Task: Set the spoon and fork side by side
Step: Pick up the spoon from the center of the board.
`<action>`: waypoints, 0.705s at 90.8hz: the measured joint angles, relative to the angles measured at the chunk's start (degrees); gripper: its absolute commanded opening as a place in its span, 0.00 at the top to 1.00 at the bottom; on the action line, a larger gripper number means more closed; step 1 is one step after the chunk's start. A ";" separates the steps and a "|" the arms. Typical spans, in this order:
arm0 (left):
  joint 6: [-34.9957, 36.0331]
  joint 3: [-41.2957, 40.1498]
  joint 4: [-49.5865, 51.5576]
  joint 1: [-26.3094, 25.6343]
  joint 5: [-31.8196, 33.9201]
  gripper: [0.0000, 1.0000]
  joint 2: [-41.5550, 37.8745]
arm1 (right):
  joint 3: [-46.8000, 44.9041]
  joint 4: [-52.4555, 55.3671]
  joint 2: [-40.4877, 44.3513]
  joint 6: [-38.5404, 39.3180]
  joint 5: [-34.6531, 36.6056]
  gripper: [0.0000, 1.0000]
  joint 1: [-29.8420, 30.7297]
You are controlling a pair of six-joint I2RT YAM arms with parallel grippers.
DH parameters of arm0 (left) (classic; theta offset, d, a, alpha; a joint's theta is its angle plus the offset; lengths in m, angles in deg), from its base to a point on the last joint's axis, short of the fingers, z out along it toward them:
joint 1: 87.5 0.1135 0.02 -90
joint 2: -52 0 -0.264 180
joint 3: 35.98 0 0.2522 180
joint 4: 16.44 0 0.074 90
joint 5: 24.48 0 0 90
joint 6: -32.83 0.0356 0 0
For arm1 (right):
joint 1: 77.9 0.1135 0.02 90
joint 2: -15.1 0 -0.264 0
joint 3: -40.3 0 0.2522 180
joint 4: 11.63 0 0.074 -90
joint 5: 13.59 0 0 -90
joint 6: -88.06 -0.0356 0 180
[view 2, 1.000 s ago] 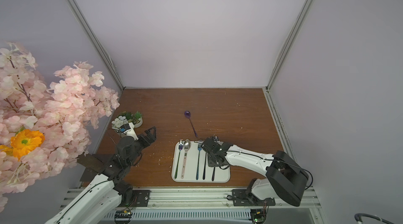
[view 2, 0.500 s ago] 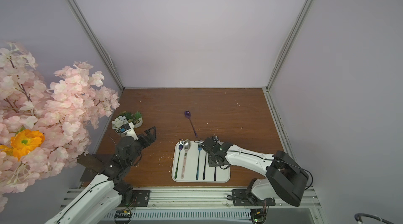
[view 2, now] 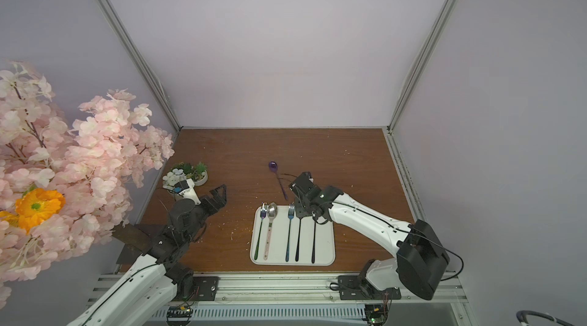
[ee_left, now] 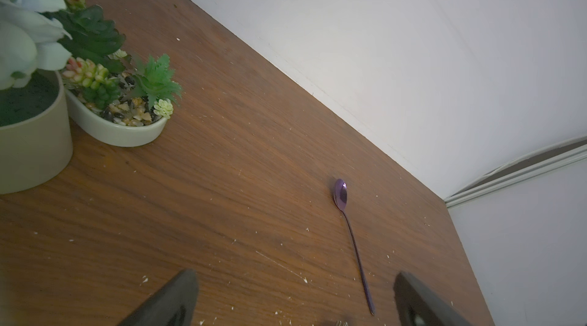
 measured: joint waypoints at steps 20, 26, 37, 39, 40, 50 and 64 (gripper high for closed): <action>0.00 0.02 0.24 0.00 0.42 0.01 -0.04 | 19.39 -4.44 -20.41 14.16 -3.08 0.55 -3.41; 0.00 0.04 0.28 0.00 0.44 0.01 0.13 | 25.73 -5.60 -27.34 17.53 -4.48 0.56 -3.50; 0.00 0.04 0.72 0.00 0.46 0.01 0.17 | 35.26 -6.47 -38.16 22.32 -6.36 0.56 -3.80; 0.00 0.04 0.76 0.00 0.44 0.01 0.17 | 36.63 -6.49 -39.74 22.93 -6.84 0.56 -3.87; 0.00 0.04 0.81 0.00 0.46 0.02 0.17 | 37.46 -6.51 -40.70 23.28 -6.82 0.56 -3.93; 0.02 0.04 1.14 0.00 0.48 0.01 0.17 | 42.05 -6.62 -46.25 25.42 -7.98 0.56 -4.87; 0.07 0.04 1.14 0.00 0.70 0.01 0.22 | 44.15 -6.38 -48.43 27.12 -8.81 0.56 -6.58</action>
